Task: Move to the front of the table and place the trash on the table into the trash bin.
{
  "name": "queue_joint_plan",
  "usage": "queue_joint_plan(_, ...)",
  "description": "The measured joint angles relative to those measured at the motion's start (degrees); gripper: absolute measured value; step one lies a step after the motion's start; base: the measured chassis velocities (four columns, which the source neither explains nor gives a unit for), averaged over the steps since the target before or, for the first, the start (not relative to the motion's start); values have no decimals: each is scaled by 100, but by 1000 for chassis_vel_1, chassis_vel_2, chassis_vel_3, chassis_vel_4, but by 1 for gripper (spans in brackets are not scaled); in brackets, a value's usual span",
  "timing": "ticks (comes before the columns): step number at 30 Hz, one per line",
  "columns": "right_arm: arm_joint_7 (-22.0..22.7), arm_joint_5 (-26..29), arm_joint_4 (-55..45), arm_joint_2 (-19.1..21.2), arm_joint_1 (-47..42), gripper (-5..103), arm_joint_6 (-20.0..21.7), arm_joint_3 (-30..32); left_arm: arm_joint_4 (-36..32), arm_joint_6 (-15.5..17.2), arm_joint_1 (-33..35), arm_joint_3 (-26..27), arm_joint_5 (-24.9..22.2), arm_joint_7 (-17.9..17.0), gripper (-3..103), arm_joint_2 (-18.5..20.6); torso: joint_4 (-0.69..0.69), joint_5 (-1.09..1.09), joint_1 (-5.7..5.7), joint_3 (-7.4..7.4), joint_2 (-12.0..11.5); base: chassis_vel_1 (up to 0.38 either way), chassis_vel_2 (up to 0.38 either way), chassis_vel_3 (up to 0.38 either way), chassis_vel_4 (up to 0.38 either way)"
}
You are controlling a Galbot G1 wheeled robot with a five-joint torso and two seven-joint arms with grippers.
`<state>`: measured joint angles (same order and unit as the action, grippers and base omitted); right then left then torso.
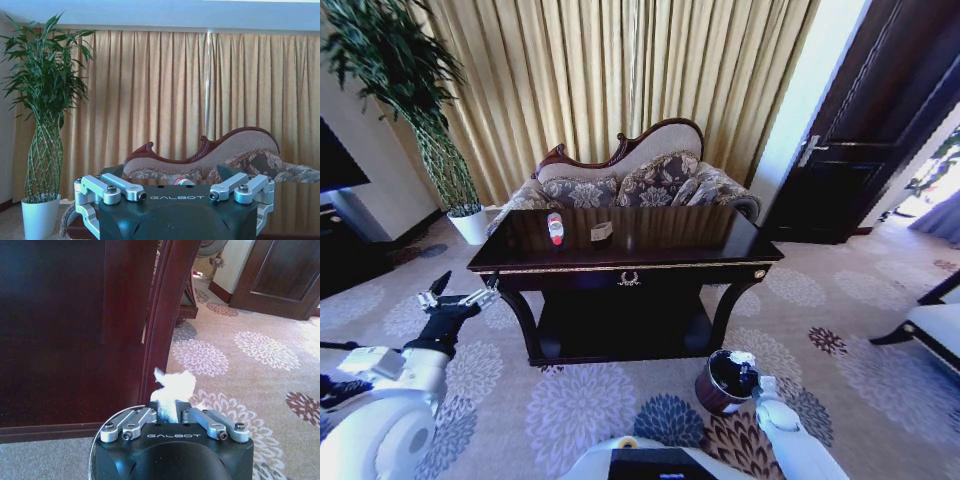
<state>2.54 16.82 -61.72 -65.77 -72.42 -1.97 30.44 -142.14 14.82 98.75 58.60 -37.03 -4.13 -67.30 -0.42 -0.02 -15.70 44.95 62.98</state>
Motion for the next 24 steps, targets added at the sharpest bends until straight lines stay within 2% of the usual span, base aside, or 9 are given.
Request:
queue_joint_plan(2,0,-1,-5,0,0,23,0,5,-12,0,8,0,1,2,100,-3,0,0,0,0,0,0,0,0,0)
queue_joint_plan(3,2,-1,-14,0,-2,33,-5,14,-23,-3,16,0,2,6,100,-6,0,0,0,0,0,0,0,0,0)
queue_joint_plan(5,4,-1,-15,0,-6,33,-21,19,-27,-9,22,2,2,8,100,-9,0,0,0,0,0,0,0,0,0)
queue_joint_plan(10,16,18,-22,6,-32,55,-71,51,-33,-84,52,17,11,14,100,-18,0,0,0,0,0,0,0,0,0)
queue_joint_plan(11,16,18,-22,6,-32,55,-71,51,-33,-84,52,17,11,14,100,-18,0,0,0,0,0,0,0,0,0)
queue_joint_plan(18,21,92,-69,24,-62,88,-83,77,-68,-100,71,40,11,19,100,-14,0,1,0,0,0,0,0,0,0)
queue_joint_plan(20,21,106,-70,24,-64,88,-84,82,-68,-100,73,43,11,19,100,-14,0,1,0,0,0,0,0,0,0)
queue_joint_plan(22,22,151,-71,33,-67,97,-85,88,-67,-103,79,48,10,20,100,-23,0,0,0,0,0,0,0,0,0)
queue_joint_plan(24,22,168,-71,39,-69,99,-85,89,-65,-106,80,49,10,22,100,-30,0,1,0,0,0,0,0,0,0)
